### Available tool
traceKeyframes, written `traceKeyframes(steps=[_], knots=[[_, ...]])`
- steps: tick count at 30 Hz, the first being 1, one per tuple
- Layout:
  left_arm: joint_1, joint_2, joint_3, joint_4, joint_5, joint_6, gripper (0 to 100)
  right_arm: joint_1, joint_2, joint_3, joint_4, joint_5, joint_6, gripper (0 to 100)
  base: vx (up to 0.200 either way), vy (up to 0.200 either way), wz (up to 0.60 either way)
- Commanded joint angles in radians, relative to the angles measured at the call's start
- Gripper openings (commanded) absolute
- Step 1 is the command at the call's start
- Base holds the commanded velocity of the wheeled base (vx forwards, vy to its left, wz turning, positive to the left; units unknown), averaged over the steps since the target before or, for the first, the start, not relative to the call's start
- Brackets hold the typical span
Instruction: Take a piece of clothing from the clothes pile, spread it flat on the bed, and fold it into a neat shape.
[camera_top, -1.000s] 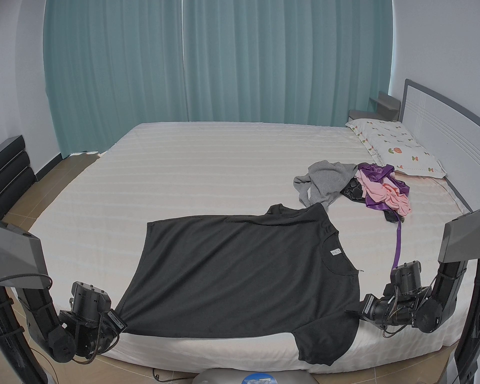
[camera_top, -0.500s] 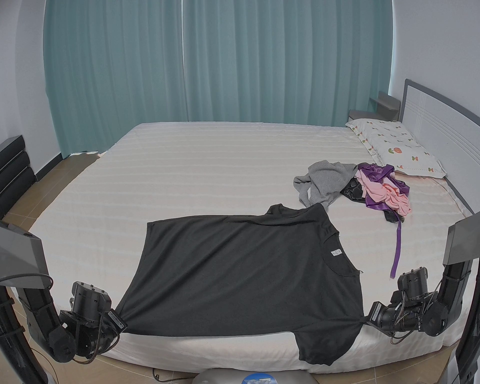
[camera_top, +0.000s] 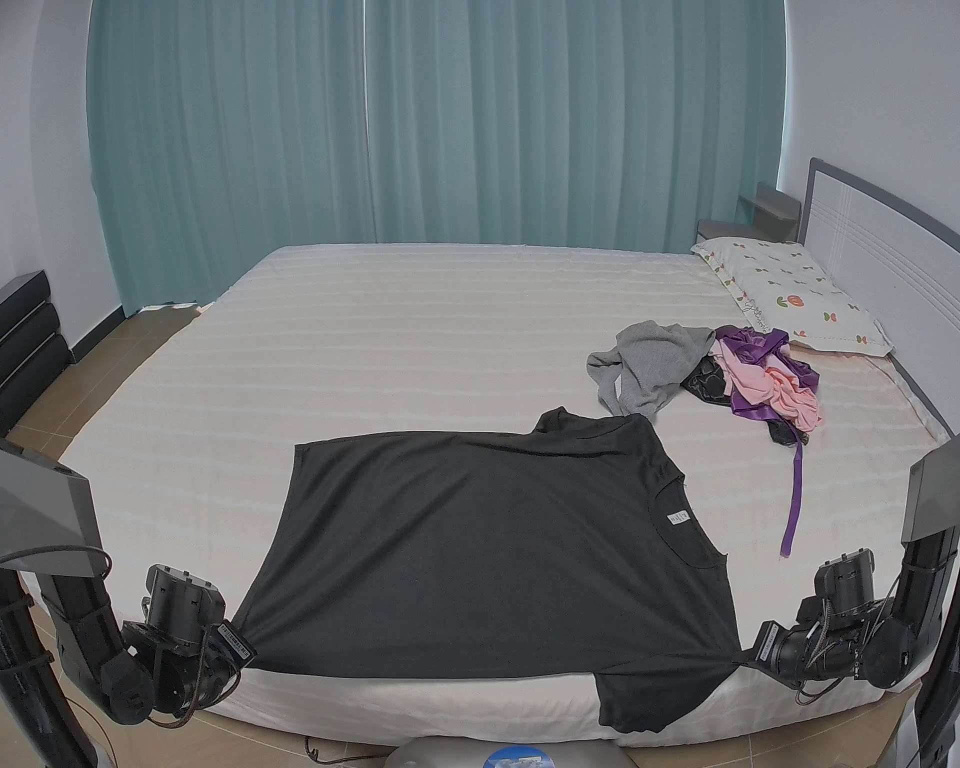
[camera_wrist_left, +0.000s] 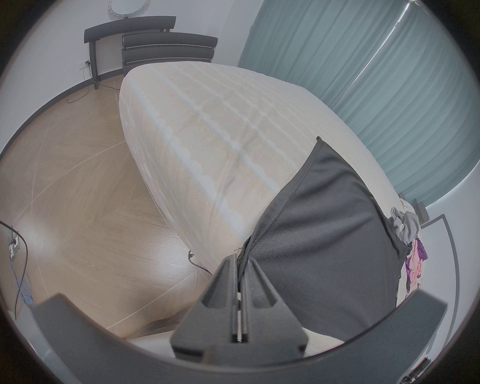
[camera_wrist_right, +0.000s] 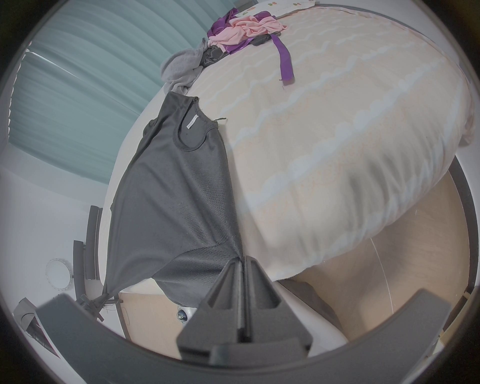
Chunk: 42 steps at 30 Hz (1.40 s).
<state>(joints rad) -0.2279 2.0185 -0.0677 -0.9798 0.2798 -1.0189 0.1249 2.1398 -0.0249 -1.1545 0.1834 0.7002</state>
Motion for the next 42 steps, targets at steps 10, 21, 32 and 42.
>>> traceKeyframes(steps=[10, 21, 32, 42], knots=[[-0.001, 0.039, -0.008, 0.0, -0.004, -0.004, 100, 0.035, 0.005, 0.025, -0.001, 0.001, 0.001, 100, 0.0, 0.0, 0.0], [0.015, 0.016, -0.012, -0.002, -0.002, -0.004, 100, 0.004, -0.09, 0.025, -0.014, 0.027, 0.035, 100, 0.0, 0.0, 0.0], [0.035, -0.113, 0.008, 0.001, -0.011, -0.05, 100, -0.016, -0.172, 0.025, -0.007, 0.031, 0.162, 100, 0.0, 0.0, 0.0], [0.085, -0.121, 0.035, 0.004, -0.014, -0.081, 100, -0.013, -0.17, 0.025, -0.001, 0.025, 0.18, 100, 0.0, 0.0, 0.0]])
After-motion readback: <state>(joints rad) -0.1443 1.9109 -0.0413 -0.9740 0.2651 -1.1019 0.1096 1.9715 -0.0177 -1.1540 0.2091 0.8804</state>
